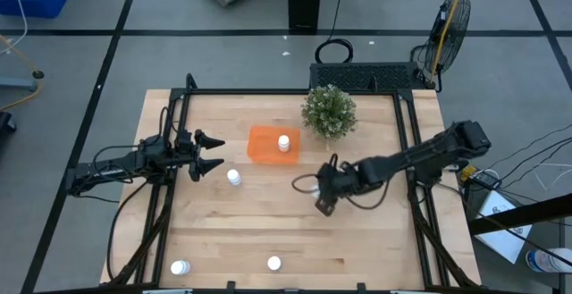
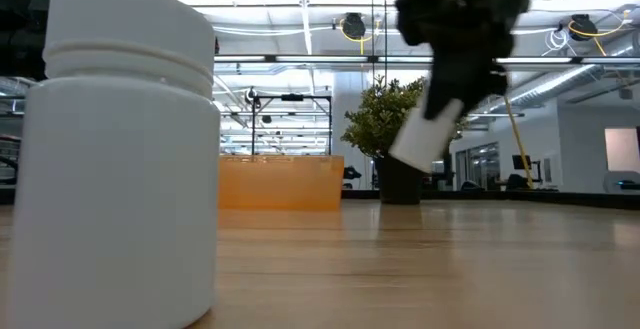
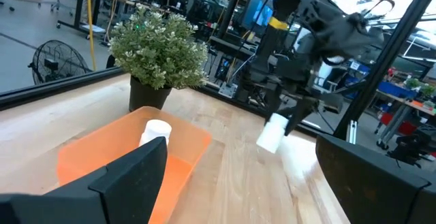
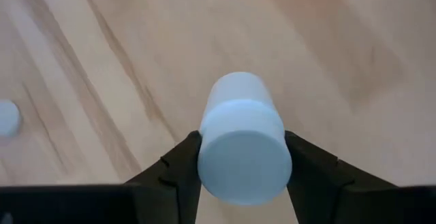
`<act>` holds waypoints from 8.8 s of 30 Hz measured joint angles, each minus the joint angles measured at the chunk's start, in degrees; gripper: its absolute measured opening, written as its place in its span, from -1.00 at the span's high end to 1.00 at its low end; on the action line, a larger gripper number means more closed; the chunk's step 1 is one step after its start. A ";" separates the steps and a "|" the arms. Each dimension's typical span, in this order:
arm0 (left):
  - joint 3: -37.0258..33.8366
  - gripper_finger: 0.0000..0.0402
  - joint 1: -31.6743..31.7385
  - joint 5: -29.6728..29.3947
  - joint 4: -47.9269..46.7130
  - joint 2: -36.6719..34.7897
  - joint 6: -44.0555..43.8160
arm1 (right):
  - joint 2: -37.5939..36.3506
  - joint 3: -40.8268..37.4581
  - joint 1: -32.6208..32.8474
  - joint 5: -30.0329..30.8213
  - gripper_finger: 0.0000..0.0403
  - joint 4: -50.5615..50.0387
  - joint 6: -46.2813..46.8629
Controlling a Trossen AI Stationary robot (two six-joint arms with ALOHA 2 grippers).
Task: Pick and place pill bottles into a basket
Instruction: Put the white pill bottle into the orange bin
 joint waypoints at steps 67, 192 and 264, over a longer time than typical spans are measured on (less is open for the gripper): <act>0.00 -0.89 -0.10 0.17 0.00 0.00 -0.74 | 27.40 35.94 -23.57 -4.80 0.21 -15.36 -29.28; 0.00 -0.89 -1.33 2.40 0.51 5.13 -0.19 | -88.93 -56.86 10.63 16.22 1.00 28.55 -47.14; 5.31 -0.82 -22.06 -21.40 4.51 46.29 3.69 | -88.89 -58.12 10.64 16.11 1.00 28.88 -47.19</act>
